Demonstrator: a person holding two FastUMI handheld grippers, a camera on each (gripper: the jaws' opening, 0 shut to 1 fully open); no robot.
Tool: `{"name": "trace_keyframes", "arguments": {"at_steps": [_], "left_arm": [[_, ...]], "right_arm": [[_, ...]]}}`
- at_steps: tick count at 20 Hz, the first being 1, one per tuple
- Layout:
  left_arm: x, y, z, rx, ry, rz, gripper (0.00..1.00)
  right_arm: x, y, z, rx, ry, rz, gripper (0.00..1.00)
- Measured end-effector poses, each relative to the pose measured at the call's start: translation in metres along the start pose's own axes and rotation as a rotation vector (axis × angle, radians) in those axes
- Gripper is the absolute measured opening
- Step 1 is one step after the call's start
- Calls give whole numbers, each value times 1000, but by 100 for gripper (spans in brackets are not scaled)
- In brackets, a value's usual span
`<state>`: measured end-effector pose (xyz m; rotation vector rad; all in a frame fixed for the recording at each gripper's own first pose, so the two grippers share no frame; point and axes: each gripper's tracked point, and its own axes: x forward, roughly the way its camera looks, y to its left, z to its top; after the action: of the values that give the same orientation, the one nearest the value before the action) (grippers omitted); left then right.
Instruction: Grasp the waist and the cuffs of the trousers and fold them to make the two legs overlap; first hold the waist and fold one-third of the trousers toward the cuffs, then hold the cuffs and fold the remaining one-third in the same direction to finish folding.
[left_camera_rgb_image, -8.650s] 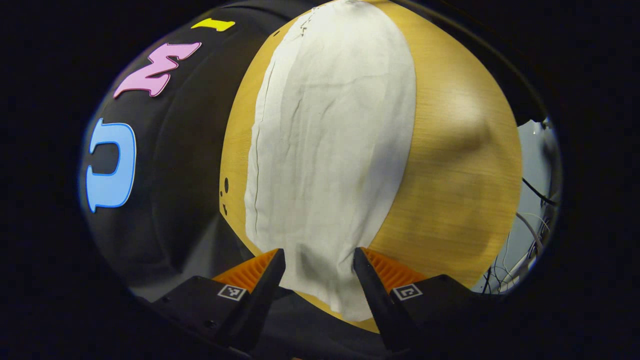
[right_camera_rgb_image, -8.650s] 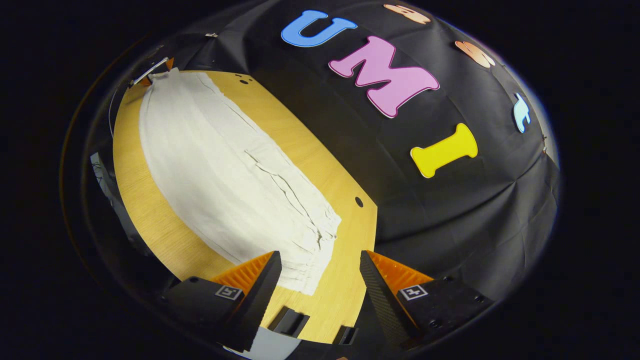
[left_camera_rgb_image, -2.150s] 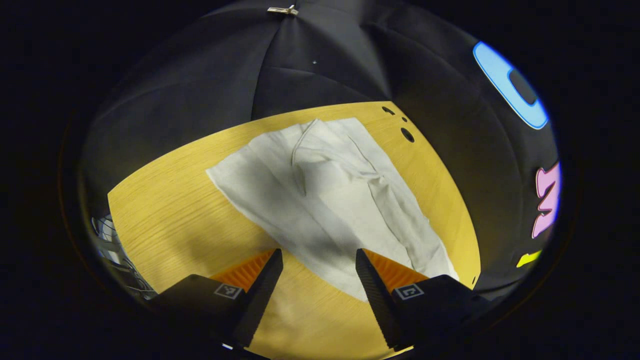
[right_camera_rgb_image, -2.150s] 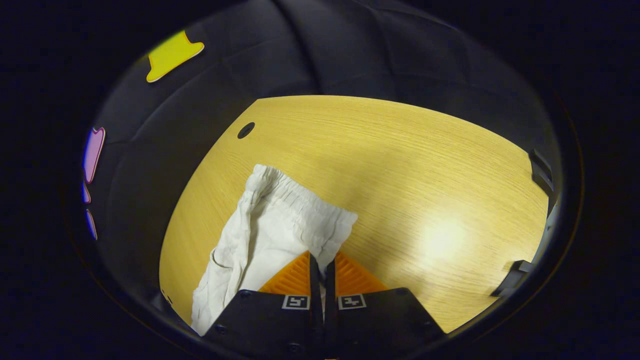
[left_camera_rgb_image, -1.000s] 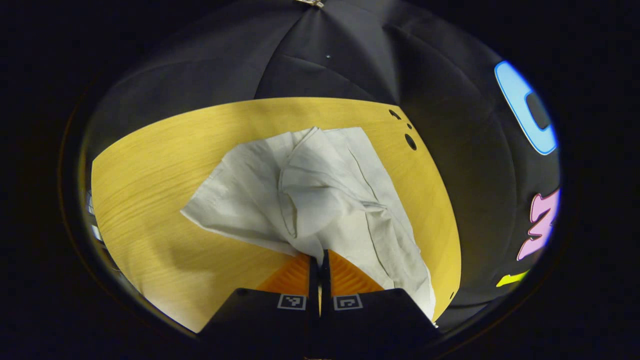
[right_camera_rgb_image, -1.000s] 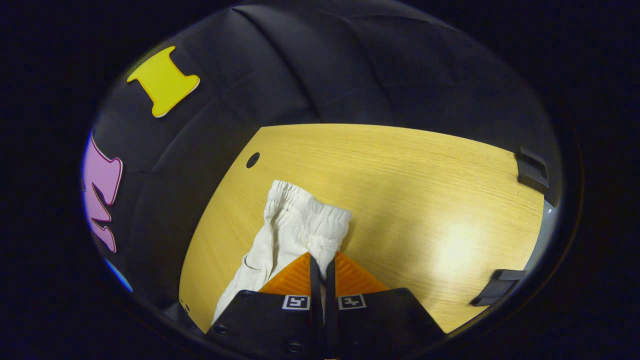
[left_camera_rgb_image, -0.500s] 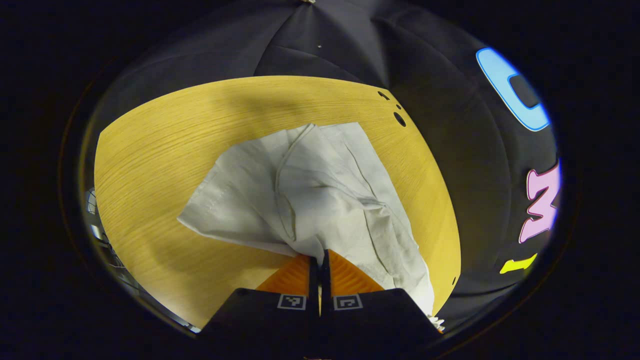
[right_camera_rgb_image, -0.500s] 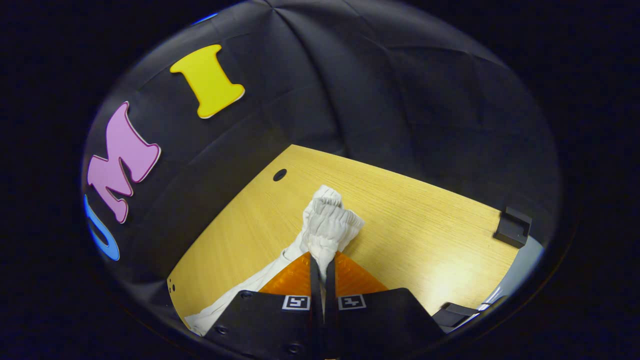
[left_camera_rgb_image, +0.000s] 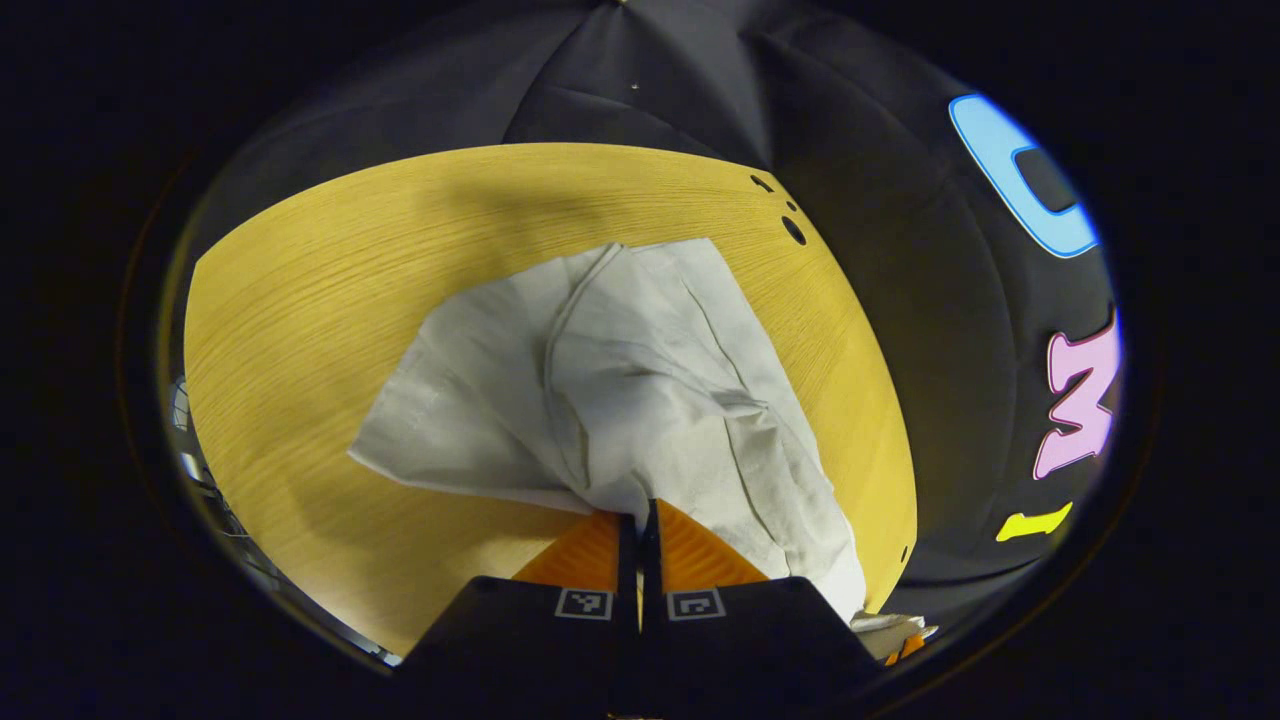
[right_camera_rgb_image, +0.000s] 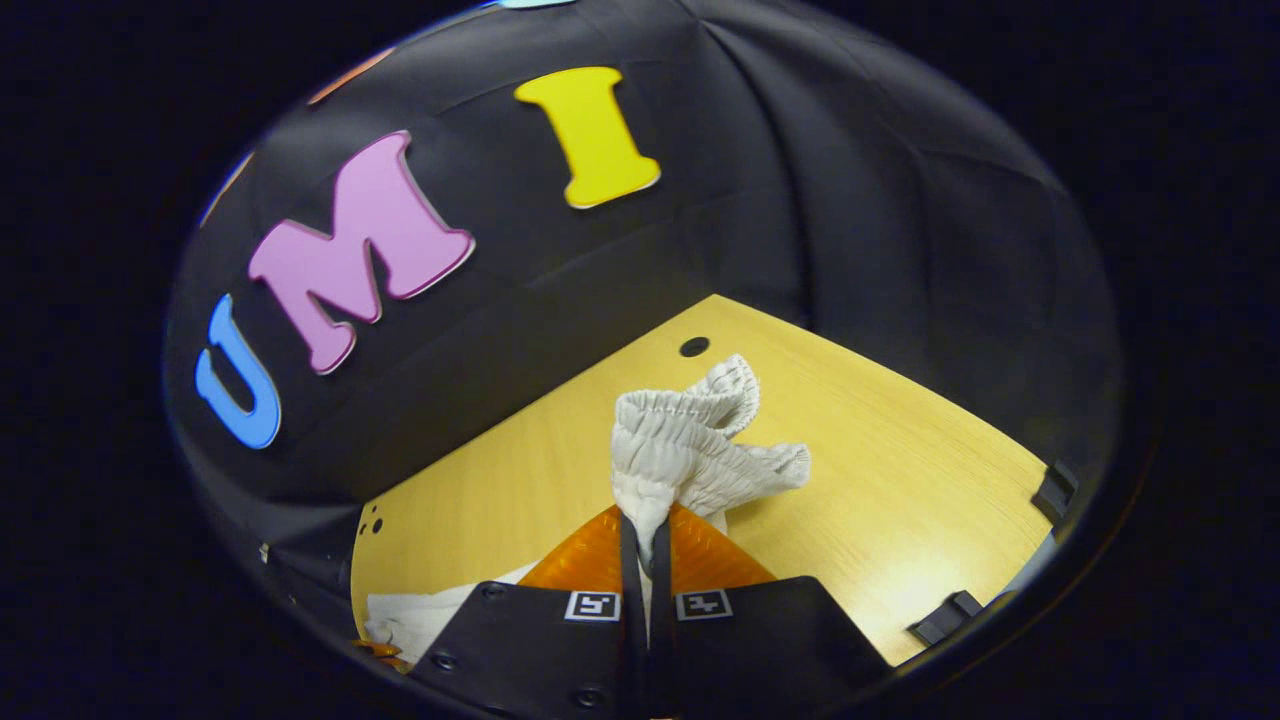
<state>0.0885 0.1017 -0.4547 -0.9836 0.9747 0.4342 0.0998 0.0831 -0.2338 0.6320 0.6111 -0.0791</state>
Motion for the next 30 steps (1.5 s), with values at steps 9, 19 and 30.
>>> {"name": "trace_keyframes", "arguments": {"at_steps": [9, 19, 30], "left_arm": [[0, -1, 3, -3, 17, -26, 6], [-1, -2, 4, -7, 26, -32, 6], [-7, -5, 6, -75, 26, -36, 6]], "right_arm": [[-11, 131, -92, -292, 129, 233, 5], [-9, 172, -217, -539, 428, 369, 6], [-30, 159, -181, -170, 503, 489, 55]]}}
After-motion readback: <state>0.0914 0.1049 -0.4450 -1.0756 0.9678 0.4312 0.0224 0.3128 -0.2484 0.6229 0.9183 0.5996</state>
